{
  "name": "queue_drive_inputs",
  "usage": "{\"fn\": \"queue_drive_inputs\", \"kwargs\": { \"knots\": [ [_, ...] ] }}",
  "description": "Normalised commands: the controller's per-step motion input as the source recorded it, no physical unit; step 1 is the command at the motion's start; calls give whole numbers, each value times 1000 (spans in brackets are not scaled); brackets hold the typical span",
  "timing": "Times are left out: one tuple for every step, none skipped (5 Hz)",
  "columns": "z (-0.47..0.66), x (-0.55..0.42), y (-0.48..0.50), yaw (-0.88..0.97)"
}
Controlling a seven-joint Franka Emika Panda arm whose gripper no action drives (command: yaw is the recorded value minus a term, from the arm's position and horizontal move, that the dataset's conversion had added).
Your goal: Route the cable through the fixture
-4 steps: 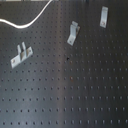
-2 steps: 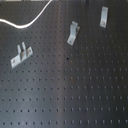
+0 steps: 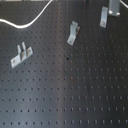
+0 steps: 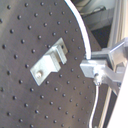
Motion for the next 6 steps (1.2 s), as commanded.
{"fn": "queue_drive_inputs", "kwargs": {
  "knots": [
    [33,-153,352,706],
    [33,-151,413,669],
    [10,-169,416,669],
    [72,-259,163,594],
    [248,-140,-210,166],
    [34,82,-37,0]
  ]
}}
